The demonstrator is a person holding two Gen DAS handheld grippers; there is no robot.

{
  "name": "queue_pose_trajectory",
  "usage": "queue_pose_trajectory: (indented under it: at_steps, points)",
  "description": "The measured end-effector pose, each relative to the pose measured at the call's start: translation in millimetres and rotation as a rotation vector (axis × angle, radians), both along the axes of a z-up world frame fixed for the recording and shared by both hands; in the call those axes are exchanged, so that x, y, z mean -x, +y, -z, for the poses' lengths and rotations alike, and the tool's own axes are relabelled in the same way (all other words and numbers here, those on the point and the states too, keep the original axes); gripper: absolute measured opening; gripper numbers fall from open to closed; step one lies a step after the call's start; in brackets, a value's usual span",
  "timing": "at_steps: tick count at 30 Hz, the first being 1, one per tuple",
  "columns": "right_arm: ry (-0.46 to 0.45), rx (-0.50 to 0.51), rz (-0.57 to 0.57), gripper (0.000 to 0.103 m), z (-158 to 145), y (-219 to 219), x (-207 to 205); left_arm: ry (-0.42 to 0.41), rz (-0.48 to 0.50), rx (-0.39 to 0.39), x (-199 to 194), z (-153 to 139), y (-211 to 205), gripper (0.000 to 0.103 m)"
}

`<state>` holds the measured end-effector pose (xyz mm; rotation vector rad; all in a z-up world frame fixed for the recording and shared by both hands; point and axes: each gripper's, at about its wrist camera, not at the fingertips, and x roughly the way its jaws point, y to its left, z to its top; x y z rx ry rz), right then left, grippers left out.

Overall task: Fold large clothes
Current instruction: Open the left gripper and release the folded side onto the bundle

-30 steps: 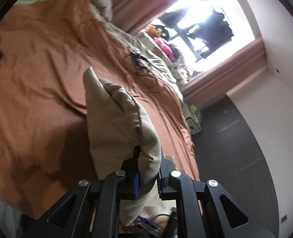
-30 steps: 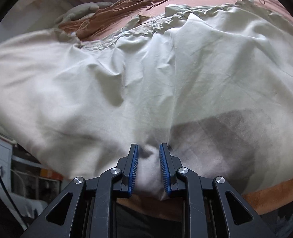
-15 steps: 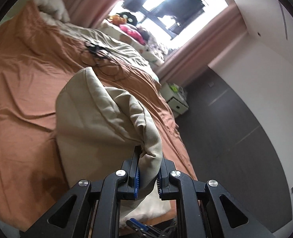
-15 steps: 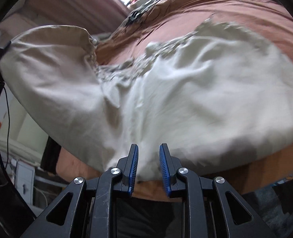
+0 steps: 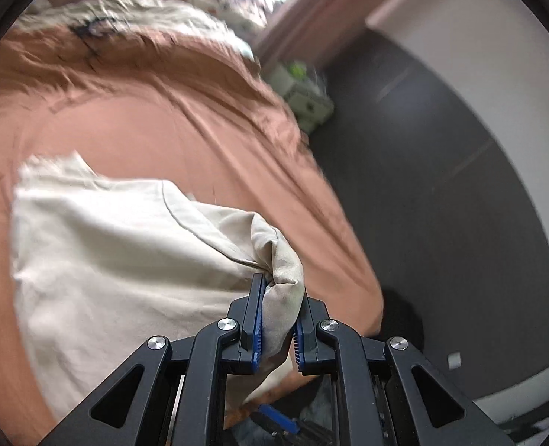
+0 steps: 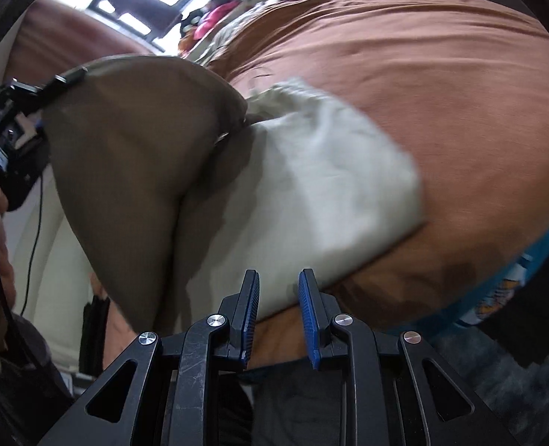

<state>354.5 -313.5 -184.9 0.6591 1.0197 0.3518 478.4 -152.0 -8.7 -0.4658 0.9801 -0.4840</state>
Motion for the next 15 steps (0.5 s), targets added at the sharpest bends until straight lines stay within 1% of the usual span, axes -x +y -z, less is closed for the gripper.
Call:
queue_pose_trajectory:
  at_steps: [1,4,5,6,7,8,9,10,12,13,15]
  points:
    - [0.005,0.0,0.015,0.023,3,-8,2,0.037,0.008,-0.007,-2,7,-10,0.013]
    - [0.02,0.001,0.059,0.023,9,-27,4,0.063,0.074,-0.039,0,30,-38,0.013]
    - [0.027,0.001,0.073,0.023,10,-31,5,0.07,0.084,-0.049,1,33,-44,0.016]
    - [0.034,-0.004,0.087,0.024,12,-35,5,0.08,0.105,-0.068,3,37,-50,0.023]
    - [0.039,-0.01,0.095,0.028,13,-37,5,0.083,0.122,-0.077,4,37,-53,0.029]
    - [0.042,-0.019,0.102,0.032,14,-40,4,0.085,0.16,-0.067,6,38,-57,0.042]
    - [0.041,-0.026,0.107,0.042,14,-42,3,0.083,0.192,-0.044,8,36,-59,0.049]
    - [0.038,-0.034,0.11,0.053,12,-43,3,0.074,0.214,-0.028,8,34,-58,0.052]
    - [0.014,-0.058,0.107,0.062,8,-42,0,0.044,0.192,-0.048,14,26,-48,0.066]
    - [0.001,-0.068,0.1,0.062,6,-40,-1,0.029,0.161,-0.057,18,23,-38,0.068]
    - [-0.005,-0.081,0.088,0.062,6,-39,-5,0.016,0.124,-0.065,24,21,-23,0.069]
